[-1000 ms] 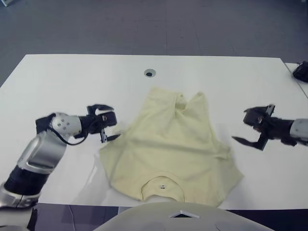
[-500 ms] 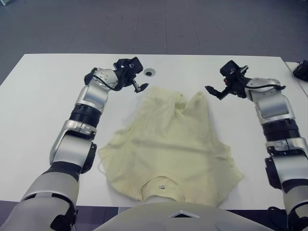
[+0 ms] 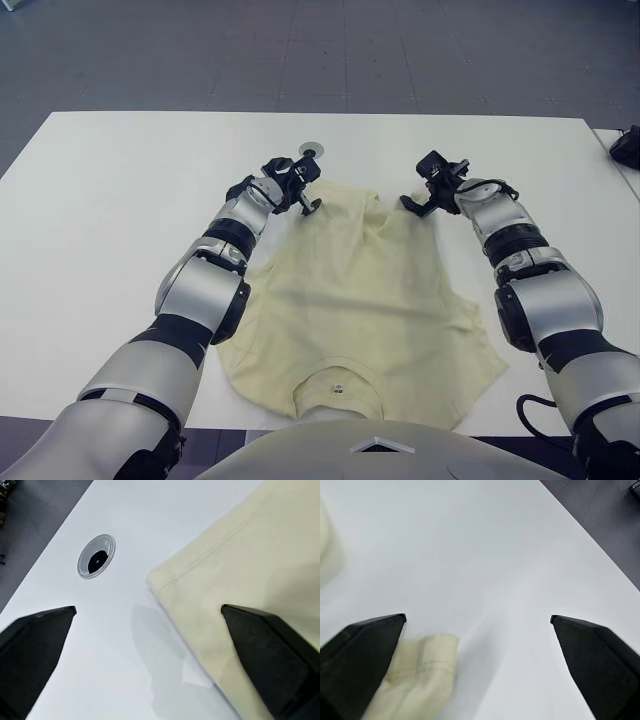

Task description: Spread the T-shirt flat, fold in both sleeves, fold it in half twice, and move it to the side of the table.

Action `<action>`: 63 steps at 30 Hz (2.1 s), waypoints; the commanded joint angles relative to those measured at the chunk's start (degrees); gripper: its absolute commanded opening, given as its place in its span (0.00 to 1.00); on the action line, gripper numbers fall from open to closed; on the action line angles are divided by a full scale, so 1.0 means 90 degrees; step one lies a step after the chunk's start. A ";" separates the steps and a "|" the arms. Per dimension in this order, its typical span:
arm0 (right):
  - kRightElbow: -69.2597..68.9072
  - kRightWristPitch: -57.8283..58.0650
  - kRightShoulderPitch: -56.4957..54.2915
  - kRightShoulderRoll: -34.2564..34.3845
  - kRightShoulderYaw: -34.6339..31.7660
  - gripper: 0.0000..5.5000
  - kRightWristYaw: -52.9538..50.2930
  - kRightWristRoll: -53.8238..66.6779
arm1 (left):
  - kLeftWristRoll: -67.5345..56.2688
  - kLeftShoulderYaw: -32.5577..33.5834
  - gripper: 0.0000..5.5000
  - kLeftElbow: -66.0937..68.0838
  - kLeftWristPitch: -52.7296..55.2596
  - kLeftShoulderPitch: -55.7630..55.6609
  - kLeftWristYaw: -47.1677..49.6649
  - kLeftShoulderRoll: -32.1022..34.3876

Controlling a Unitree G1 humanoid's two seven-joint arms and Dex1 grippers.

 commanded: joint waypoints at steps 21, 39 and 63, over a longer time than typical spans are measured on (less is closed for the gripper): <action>-0.1022 0.0531 0.0625 -0.0477 0.0221 0.98 0.0963 -0.0400 | 0.0253 0.0042 0.98 0.0110 0.0035 0.0194 0.0110 0.0307; 0.0544 -0.0324 -0.0278 -0.0027 -0.0325 0.98 -0.0372 -0.0128 | 0.0149 0.0514 0.98 0.0256 0.0414 0.0036 0.1415 0.0545; -1.3061 0.4084 0.7788 0.1490 -0.4530 0.98 -0.2721 0.5087 | -0.5133 0.3998 0.98 -0.8954 0.6941 0.6174 -0.3720 0.4695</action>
